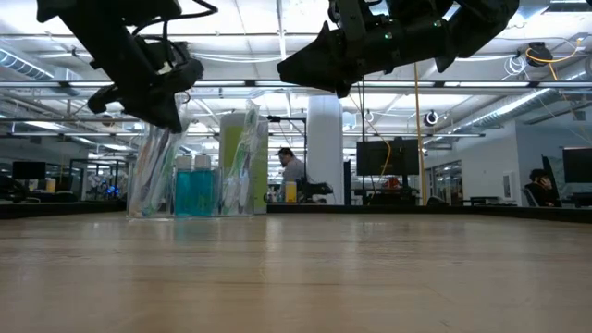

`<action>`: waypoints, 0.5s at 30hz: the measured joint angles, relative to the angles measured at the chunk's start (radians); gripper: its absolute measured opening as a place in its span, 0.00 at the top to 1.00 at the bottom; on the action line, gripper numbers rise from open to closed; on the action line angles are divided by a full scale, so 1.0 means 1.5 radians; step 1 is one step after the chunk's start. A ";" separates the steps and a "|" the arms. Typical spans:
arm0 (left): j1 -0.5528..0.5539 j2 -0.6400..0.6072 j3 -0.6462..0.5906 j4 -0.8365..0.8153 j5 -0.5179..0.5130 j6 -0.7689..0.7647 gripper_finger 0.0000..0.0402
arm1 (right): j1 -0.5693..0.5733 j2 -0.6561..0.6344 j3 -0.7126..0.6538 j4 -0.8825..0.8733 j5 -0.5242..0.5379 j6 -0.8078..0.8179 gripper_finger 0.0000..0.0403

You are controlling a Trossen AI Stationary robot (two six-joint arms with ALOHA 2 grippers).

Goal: Pick & Place toothbrushing station
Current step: Put the purple toothbrush into the transparent organizer

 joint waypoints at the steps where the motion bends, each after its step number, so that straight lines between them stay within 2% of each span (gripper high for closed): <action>1: 0.005 0.000 0.000 -0.001 0.009 0.000 0.88 | 0.000 0.000 0.000 0.000 0.000 0.000 0.68; 9: 0.026 0.001 0.000 -0.038 0.075 -0.008 0.85 | 0.000 0.000 0.000 0.000 0.000 0.000 0.68; 15: 0.029 0.001 0.000 -0.051 0.084 -0.013 0.85 | 0.000 0.000 0.000 0.000 0.000 0.000 0.68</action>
